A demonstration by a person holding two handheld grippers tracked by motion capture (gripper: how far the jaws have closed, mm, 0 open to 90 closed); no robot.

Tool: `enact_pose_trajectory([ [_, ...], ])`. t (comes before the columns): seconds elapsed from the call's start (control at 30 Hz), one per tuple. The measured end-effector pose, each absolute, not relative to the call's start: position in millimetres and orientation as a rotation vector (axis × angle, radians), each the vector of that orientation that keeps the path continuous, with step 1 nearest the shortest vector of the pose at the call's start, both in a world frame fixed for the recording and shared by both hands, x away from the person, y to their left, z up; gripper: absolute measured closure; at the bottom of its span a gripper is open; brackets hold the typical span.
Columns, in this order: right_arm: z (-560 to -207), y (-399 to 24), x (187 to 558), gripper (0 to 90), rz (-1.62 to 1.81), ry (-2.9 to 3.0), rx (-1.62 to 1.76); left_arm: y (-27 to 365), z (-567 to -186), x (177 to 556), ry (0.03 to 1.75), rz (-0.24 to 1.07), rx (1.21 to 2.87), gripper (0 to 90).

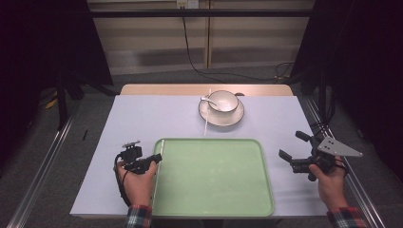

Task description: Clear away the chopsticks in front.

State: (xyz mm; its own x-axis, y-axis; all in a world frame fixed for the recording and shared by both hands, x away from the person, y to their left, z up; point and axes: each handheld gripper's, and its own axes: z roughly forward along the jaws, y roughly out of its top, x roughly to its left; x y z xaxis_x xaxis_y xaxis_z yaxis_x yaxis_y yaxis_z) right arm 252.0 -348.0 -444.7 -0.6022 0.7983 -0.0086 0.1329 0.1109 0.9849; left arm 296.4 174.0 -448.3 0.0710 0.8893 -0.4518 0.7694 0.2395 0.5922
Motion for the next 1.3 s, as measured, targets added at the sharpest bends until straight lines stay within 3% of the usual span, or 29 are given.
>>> enact_pose_trajectory([
  [0.83,-444,-348,253,1.8,1.526,1.84,0.899,164,-428,359,1.453,0.344,1.622,24.5],
  [1.3,-445,-345,257,1.8,1.52,1.856,0.896,149,-430,389,1.405,0.347,1.646,12.7],
])
